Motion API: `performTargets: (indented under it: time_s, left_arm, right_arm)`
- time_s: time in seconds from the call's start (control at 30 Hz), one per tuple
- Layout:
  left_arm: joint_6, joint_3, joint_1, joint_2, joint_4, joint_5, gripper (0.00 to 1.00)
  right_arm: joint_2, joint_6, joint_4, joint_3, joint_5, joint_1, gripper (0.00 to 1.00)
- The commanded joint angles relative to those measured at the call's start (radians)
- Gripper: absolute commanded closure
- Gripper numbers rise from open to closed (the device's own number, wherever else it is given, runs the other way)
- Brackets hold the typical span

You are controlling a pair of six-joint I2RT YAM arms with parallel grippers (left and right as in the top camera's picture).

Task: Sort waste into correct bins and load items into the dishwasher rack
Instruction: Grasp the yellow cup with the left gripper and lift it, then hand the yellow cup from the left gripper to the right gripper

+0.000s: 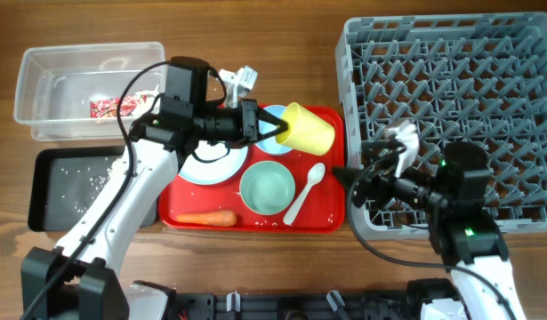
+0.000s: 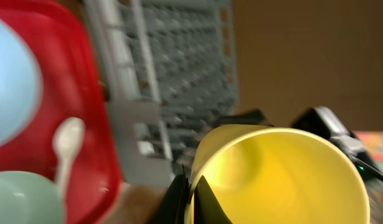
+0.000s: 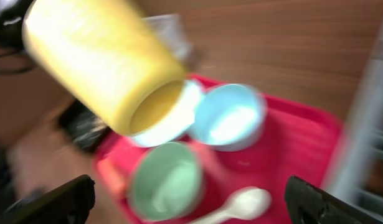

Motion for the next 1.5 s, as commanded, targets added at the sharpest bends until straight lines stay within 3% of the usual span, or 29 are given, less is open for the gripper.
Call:
performTargets:
  time_s: [0.0, 0.13, 0.33, 0.67, 0.77, 0.83, 0.93, 1.07, 1.33, 1.47]
  left_arm:
    - [-0.010, 0.005, 0.005, -0.013, 0.002, 0.196, 0.96]
    - [-0.010, 0.005, 0.005, -0.012, 0.002, 0.195, 0.96]
    - [-0.010, 0.005, 0.005, -0.012, 0.002, 0.195, 0.96]
    - [-0.011, 0.005, -0.019, -0.012, 0.006, 0.195, 0.96]
    - [-0.010, 0.005, -0.019, -0.012, 0.006, 0.195, 0.96]
    - [-0.010, 0.005, -0.019, -0.012, 0.006, 0.191, 0.96]
    - [-0.010, 0.005, -0.019, -0.012, 0.006, 0.192, 0.96]
    - [-0.010, 0.005, -0.019, -0.012, 0.006, 0.192, 0.96]
    - [-0.010, 0.005, -0.019, -0.012, 0.006, 0.191, 0.96]
    - [-0.010, 0.005, -0.019, -0.012, 0.006, 0.191, 0.96]
  right_arm:
    - [0.117, -0.073, 0.097, 0.018, -0.378, 0.000, 0.00]
    - [0.242, -0.058, 0.252, 0.018, -0.542, 0.000, 0.00]
    - [0.260, 0.251, 0.634, 0.018, -0.506, 0.000, 0.00]
    - [0.292, 0.269, 0.636, 0.018, -0.294, 0.074, 0.01]
    - [0.313, 0.270, 0.637, 0.018, -0.288, 0.074, 0.09]
    - [0.315, 0.270, 0.652, 0.018, -0.289, 0.074, 0.20]
    - [0.315, 0.270, 0.675, 0.018, -0.288, 0.074, 0.26]
    - [0.315, 0.270, 0.723, 0.018, -0.262, 0.074, 0.13]
    - [0.315, 0.266, 0.785, 0.018, -0.241, 0.074, 0.13]
    - [0.315, 0.239, 0.792, 0.018, -0.365, 0.074, 0.16]
